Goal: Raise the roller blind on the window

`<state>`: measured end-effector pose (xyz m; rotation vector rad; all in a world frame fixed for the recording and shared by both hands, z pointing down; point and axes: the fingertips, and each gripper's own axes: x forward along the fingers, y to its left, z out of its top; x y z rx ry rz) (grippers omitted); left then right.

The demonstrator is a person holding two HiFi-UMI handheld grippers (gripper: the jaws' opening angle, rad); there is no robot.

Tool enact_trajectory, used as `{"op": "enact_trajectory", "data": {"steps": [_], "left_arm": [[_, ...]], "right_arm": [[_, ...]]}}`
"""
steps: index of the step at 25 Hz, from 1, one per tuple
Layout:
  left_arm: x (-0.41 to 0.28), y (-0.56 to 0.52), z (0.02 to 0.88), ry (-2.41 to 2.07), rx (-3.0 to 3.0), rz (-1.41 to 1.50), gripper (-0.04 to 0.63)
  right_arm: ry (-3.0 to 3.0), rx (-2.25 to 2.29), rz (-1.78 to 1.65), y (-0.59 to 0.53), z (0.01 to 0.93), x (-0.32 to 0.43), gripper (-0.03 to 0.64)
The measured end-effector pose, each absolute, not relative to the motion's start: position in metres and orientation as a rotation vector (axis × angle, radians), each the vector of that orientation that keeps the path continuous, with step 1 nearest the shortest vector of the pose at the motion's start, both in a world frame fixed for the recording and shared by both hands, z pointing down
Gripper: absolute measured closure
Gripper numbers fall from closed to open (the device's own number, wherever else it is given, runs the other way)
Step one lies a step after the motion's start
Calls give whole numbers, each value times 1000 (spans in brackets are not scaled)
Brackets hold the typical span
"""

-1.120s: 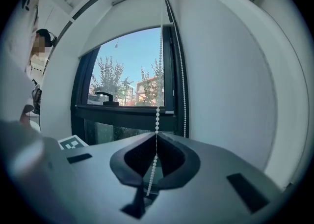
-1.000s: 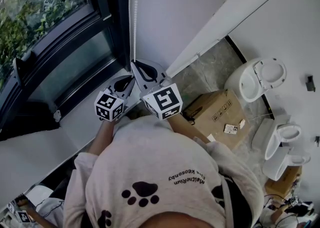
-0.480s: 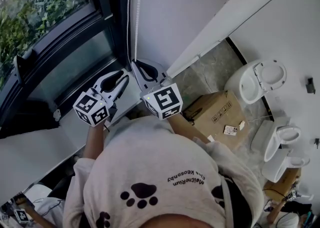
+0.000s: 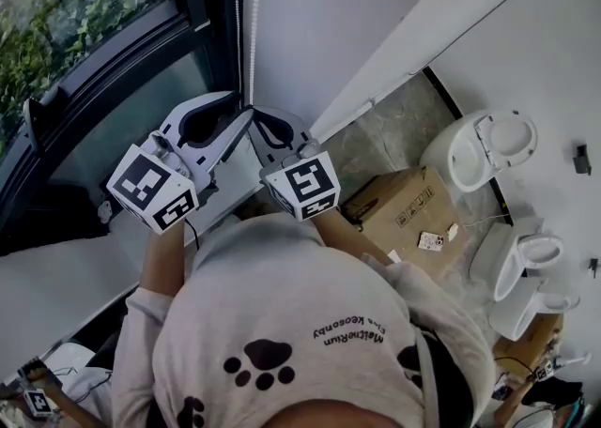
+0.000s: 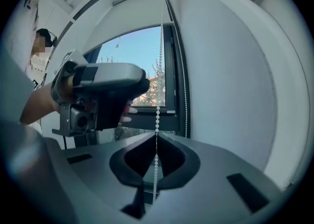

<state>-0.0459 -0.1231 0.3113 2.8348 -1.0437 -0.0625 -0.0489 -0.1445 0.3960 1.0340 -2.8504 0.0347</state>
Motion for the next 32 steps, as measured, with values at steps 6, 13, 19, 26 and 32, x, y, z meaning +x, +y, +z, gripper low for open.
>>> {"op": "enact_trajectory", "data": {"steps": [6,13,19,26,32], "left_arm": [[-40,-139,269,-1056,2905,-75,502],[-34,-153,242,-1085,2957,-48,538],[-35,-153,242,-1178,2973,-23,586],[-39,-155,259,-1232,2914,-60,588],[-38,-157,302,-1273,2846,-30,588]], "right_arm": [[-2848,1028,39,-142,396,-49,606],[-2852,1022,39,-142,396,-53,606],[-2847,1036,32,-144,398,-52,606],[-2814,1028,36,-149,416,-54,606],[-2742,1019,74,-151,459,-51,606]]}}
